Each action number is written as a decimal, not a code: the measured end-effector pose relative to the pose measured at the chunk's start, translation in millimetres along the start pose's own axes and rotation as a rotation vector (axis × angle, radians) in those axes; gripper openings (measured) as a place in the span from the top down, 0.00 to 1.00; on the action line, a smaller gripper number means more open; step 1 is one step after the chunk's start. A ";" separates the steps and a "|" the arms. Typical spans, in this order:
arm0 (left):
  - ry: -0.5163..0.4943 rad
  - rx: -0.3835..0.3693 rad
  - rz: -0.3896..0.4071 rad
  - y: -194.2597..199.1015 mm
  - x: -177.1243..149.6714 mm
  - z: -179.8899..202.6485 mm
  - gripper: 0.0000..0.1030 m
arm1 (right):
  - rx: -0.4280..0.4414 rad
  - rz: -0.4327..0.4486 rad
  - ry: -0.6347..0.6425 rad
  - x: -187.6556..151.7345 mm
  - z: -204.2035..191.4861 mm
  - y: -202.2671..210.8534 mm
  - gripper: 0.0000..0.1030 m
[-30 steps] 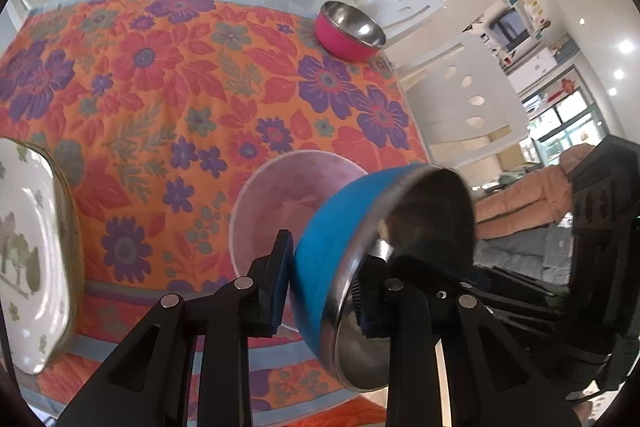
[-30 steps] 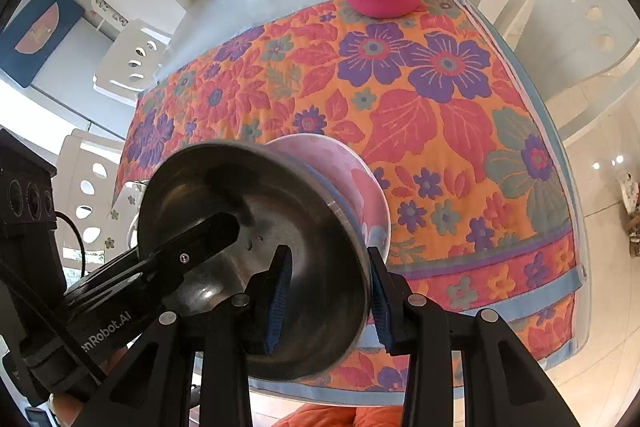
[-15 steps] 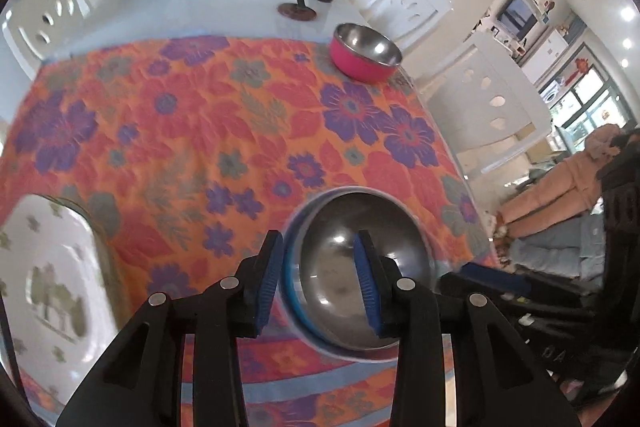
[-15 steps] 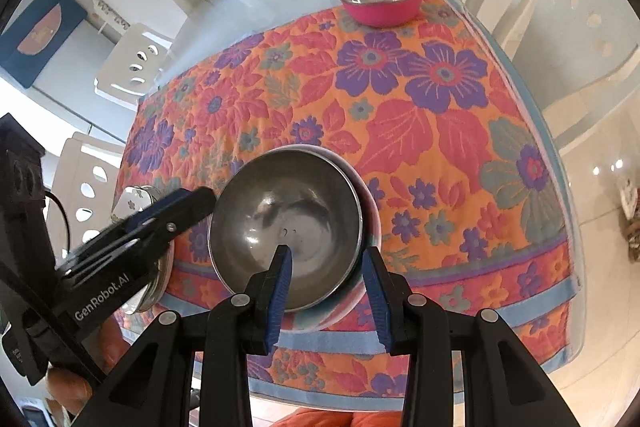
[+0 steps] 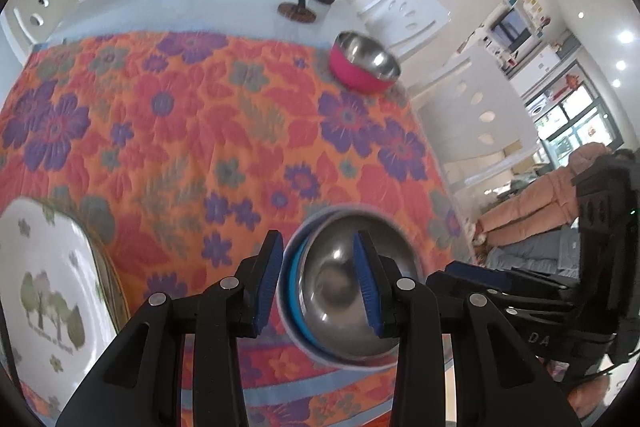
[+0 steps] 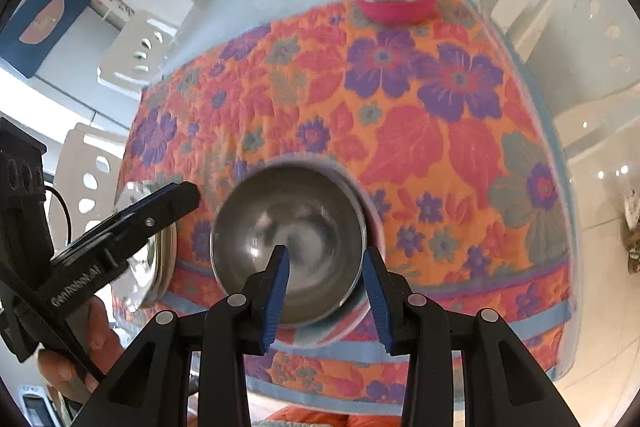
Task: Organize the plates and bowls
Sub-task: 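Open both grippers to release the blue steel bowl, then move both grippers to the pink-outside steel bowl, then close both grippers on the pink steel bowl rim and lift it, then lower the pink steel bowl into the blue steel bowl, then open both grippers and reposition them on the bowl stack rim, then close both grippers on the three-bowl stack rim and lift it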
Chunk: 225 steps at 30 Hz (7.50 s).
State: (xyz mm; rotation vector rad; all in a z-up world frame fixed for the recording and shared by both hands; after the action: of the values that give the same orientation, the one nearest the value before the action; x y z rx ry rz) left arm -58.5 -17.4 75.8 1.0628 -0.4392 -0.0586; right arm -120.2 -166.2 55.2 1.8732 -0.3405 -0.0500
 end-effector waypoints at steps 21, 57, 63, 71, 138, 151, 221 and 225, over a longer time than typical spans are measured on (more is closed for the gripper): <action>-0.196 -0.057 0.125 10.5 215.0 57.5 0.42 | 0.016 0.385 -0.103 180.0 55.9 103.3 0.40; -0.124 -0.117 -0.213 -226.8 265.0 23.8 0.84 | 0.000 0.140 -0.238 286.9 145.0 -90.8 0.80; -0.106 -0.134 -0.203 -206.0 257.9 25.6 0.84 | -0.019 0.147 -0.217 279.0 132.8 -75.1 0.80; -0.090 -0.136 -0.125 -138.8 232.8 36.8 0.84 | -0.009 0.177 -0.185 246.4 101.0 -33.1 0.79; 0.102 0.067 -0.023 -7.5 -16.5 -10.6 0.71 | 0.003 -0.050 -0.074 4.4 3.3 -11.0 0.74; 0.050 0.110 0.050 18.8 -29.8 3.1 0.71 | -0.110 0.036 0.026 -9.0 -11.7 10.0 0.74; 0.434 -0.192 -0.035 -66.4 -51.8 -27.9 0.29 | 0.127 -0.131 0.048 11.9 24.2 -62.9 0.36; 0.439 -0.184 -0.023 -70.6 -51.3 -32.1 0.37 | 0.130 -0.122 0.083 16.4 23.0 -70.8 0.36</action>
State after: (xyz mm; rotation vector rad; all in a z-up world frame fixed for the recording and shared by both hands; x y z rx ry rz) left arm -81.8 -12.4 -14.1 0.8682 -0.0230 0.1107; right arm -94.4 -171.5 -16.3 2.0171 -0.1753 -0.0328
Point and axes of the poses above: each gripper's, at about its wrist camera, not at the fingertips, and y roughly against the way its jaws point, z to its right, x to its top, the point moved 6 cm from there along -y, roughly the way its jaws point, and after that the axes turned 8 degrees about -z, right-handed, at the moved point
